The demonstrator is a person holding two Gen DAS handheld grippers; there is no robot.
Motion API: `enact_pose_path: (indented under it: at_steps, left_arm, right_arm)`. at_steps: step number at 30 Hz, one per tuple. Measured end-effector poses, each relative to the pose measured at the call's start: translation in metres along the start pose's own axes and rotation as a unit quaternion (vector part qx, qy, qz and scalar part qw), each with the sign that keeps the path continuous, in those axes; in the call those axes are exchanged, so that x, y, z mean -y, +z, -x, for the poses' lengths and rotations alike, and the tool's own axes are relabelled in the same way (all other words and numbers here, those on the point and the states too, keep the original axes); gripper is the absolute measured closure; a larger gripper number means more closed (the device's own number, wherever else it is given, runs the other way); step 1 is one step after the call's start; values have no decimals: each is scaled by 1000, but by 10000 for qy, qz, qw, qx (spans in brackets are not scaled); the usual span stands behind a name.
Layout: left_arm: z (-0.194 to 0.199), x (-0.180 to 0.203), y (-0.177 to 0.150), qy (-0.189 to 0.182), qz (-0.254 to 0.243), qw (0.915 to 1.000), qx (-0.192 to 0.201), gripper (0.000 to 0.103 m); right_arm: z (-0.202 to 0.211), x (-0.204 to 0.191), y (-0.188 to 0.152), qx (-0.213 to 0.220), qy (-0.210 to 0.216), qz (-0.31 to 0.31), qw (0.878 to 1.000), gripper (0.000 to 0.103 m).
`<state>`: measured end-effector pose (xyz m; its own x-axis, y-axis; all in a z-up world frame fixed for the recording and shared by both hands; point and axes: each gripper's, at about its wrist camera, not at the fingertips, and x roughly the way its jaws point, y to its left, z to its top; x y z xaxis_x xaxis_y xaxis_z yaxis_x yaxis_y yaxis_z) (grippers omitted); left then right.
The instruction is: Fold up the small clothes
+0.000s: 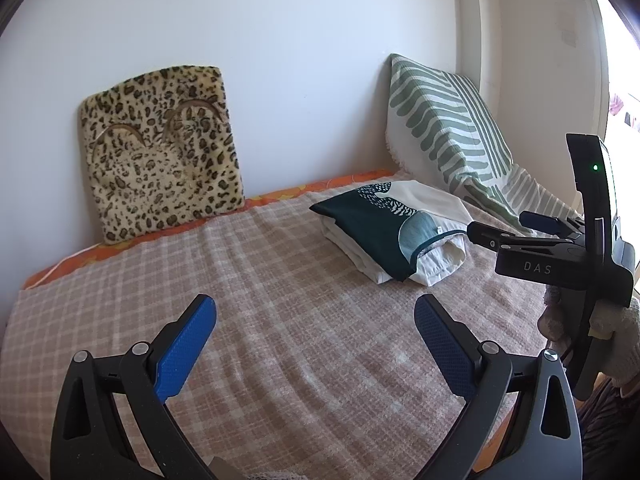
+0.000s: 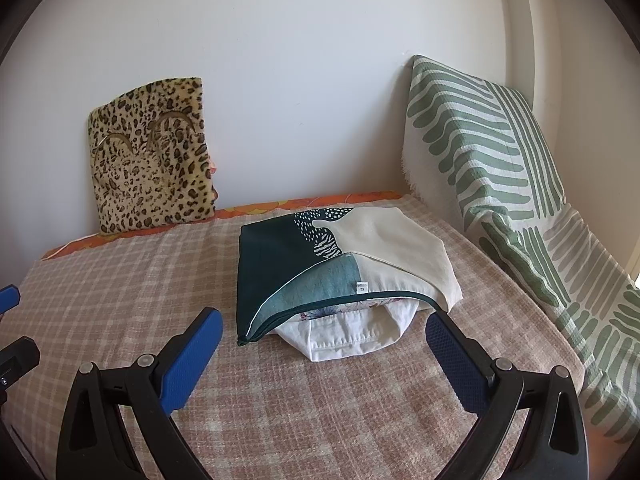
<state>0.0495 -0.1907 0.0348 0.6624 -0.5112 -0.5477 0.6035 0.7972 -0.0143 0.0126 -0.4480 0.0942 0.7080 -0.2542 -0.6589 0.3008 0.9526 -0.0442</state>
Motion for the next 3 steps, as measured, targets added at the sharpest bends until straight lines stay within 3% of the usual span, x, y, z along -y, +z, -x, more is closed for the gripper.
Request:
enact_pose_path:
  at_steps: [3]
  left_arm:
    - [1,1,-1,-49,-13,10000,-9,4]
  right_arm:
    - [0,-3,-2,6,-1,10,10000,0]
